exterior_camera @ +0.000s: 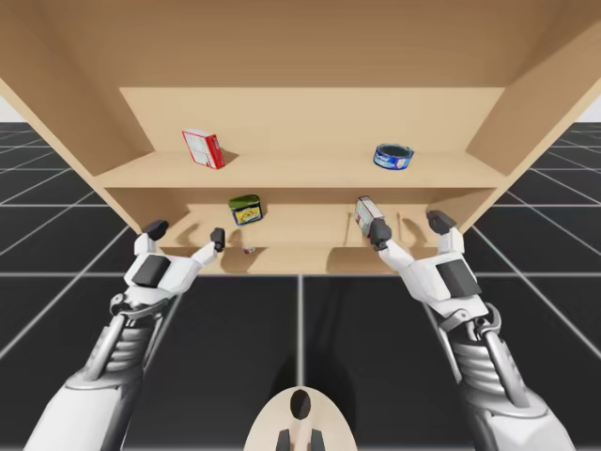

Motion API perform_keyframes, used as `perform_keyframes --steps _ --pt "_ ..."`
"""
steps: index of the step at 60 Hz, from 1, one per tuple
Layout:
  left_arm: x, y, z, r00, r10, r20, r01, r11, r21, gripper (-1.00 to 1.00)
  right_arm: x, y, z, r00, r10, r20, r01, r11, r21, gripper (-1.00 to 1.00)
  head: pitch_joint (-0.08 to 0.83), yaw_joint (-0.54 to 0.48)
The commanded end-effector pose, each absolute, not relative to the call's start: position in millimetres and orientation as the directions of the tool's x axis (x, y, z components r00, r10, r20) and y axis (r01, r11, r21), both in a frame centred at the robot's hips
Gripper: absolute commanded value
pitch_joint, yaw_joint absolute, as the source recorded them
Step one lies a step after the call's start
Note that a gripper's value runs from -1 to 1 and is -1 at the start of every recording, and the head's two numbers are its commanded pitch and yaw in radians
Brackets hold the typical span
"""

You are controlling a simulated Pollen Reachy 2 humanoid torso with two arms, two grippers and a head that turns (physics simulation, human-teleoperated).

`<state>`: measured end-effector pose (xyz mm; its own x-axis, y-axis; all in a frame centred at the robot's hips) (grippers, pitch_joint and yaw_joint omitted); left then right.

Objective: Find the gelatin box on the shelf and bring it to me.

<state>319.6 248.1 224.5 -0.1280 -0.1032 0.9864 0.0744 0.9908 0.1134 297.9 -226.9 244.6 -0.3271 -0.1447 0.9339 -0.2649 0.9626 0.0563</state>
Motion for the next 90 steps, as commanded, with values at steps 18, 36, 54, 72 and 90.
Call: perform_keyframes --steps 18,36,54,72,90 --pt "320.4 251.0 225.0 -0.116 -0.104 0.988 0.066 0.991 0.113 -1.00 295.7 -222.5 244.6 -0.319 -0.150 0.936 -0.249 0.966 0.069 -1.00 0.111 0.09" --pt "320.4 254.8 226.4 -0.118 -0.087 0.989 0.058 0.994 0.095 -1.00 296.5 -222.1 243.9 -0.320 -0.139 0.937 -0.243 0.968 0.061 -1.00 0.151 0.27" --pt "270.8 241.5 284.5 -0.067 -0.052 0.996 0.104 0.993 0.059 -1.00 297.6 -222.7 243.4 -0.319 -0.129 0.939 -0.234 0.971 0.054 -1.00 0.168 0.28" --pt "257.5 229.3 343.5 -0.055 -0.022 0.998 0.253 0.967 0.035 -1.00 297.9 -224.7 243.4 -0.318 -0.129 0.939 -0.233 0.971 0.054 -1.00 0.174 0.30" --pt "283.7 229.9 368.9 -0.063 -0.008 0.998 0.266 0.964 0.025 -1.00 298.7 -224.0 243.0 -0.315 -0.124 0.941 -0.233 0.971 0.050 -1.00 0.188 0.30"
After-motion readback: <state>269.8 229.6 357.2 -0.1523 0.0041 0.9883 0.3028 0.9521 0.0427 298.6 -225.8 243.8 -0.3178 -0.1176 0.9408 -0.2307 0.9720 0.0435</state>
